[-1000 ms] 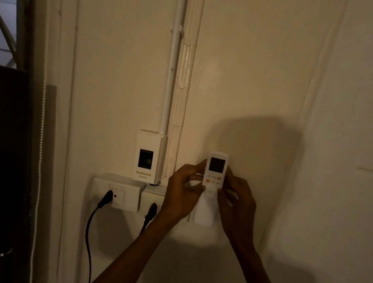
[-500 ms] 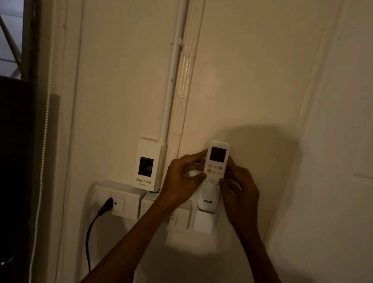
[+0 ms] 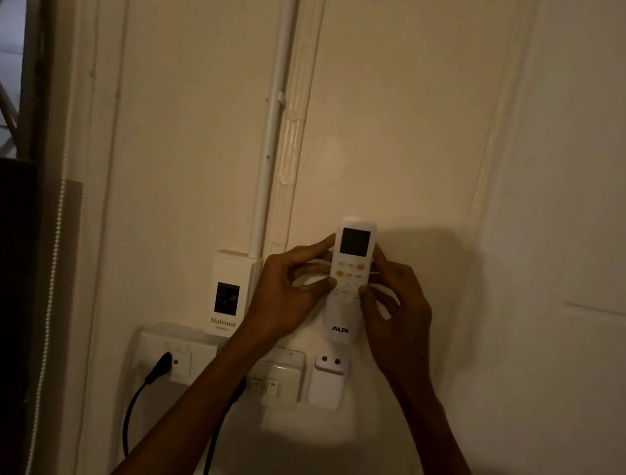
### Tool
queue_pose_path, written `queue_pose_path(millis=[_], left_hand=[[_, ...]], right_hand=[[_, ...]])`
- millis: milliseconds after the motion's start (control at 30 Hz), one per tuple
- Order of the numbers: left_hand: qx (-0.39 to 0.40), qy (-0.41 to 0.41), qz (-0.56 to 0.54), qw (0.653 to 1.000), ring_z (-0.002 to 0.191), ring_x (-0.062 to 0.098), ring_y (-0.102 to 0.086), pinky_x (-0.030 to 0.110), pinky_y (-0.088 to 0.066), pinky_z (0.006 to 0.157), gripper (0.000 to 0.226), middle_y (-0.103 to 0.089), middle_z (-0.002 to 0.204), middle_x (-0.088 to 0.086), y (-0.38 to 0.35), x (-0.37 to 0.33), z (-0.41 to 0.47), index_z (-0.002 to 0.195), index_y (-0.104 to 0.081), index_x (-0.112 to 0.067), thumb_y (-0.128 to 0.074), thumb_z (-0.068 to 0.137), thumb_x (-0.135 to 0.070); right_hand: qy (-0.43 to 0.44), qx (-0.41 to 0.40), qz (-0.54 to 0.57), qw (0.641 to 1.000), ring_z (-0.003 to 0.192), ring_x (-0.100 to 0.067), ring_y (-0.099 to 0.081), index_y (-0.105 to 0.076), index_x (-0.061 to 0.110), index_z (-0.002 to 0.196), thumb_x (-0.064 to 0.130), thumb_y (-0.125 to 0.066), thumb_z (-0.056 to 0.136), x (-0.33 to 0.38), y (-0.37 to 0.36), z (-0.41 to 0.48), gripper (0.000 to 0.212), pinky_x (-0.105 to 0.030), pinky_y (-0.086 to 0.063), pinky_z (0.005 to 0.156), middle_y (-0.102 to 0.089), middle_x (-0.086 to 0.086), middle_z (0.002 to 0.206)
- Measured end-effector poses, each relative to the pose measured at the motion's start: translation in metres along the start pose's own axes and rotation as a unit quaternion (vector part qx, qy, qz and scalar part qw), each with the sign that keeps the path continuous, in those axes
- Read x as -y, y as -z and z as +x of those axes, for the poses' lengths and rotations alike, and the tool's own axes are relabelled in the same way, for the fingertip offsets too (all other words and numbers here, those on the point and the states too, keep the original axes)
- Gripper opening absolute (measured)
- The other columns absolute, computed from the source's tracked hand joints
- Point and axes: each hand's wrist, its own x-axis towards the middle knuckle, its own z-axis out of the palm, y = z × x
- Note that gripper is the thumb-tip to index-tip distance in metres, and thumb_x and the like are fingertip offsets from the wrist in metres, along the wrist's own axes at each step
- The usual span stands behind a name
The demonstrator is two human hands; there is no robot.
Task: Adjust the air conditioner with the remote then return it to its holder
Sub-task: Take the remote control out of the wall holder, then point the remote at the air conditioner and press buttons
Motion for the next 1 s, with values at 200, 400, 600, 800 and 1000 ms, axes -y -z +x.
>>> queue_pose_path(millis=[200,400,600,800,1000], left_hand=[[0.001,0.014,0.024,1.000,0.094,0.006,-0.068,0.011,-0.053,0.079,0.056,-0.070,0.106,0.002,-0.004,-0.021,-0.020,0.128,-0.056,-0.014,-0.068,0.077,0.006],[0.001,0.028,0.038,0.999,0.090,0.003,-0.069,0.012,-0.054,0.080,0.056,-0.070,0.099,-0.010,-0.013,-0.053,-0.045,0.128,-0.056,-0.014,-0.068,0.077,0.007],[-0.007,0.036,0.061,0.997,0.090,0.007,-0.069,0.016,-0.056,0.082,0.056,-0.071,0.103,-0.006,-0.020,-0.098,-0.070,0.126,-0.058,-0.022,-0.069,0.077,0.004],[-0.028,0.035,0.067,0.997,0.090,0.002,-0.068,0.011,-0.054,0.075,0.056,-0.068,0.111,-0.002,-0.015,-0.142,-0.101,0.127,-0.057,-0.019,-0.068,0.078,0.004],[-0.035,0.040,0.092,0.994,0.095,0.006,-0.069,0.014,-0.056,0.075,0.053,-0.067,0.118,-0.003,-0.006,-0.177,-0.135,0.125,-0.058,-0.020,-0.067,0.078,0.004]], right_hand=[[0.001,-0.008,-0.006,1.000,0.098,-0.009,-0.058,-0.051,0.024,0.118,0.014,-0.061,0.083,0.015,0.012,-0.015,0.037,-0.007,-0.049,0.080,-0.054,0.002,0.112],[-0.008,-0.005,0.017,1.000,0.099,0.000,-0.056,-0.051,0.025,0.118,0.010,-0.061,0.083,0.039,0.036,-0.029,0.039,-0.008,-0.049,0.080,-0.053,0.003,0.112],[-0.023,0.009,0.024,0.999,0.100,-0.008,-0.059,-0.054,0.015,0.121,0.019,-0.063,0.081,0.074,0.063,-0.035,0.041,-0.012,-0.052,0.082,-0.055,0.000,0.113],[-0.028,0.031,0.037,0.998,0.100,-0.007,-0.058,-0.050,0.018,0.126,0.025,-0.062,0.082,0.122,0.082,-0.044,0.046,-0.008,-0.049,0.082,-0.055,-0.001,0.117],[-0.051,0.049,0.024,0.997,0.095,-0.001,-0.056,-0.051,0.014,0.127,0.014,-0.066,0.081,0.162,0.090,-0.067,0.048,-0.001,-0.047,0.073,-0.052,0.007,0.115]])
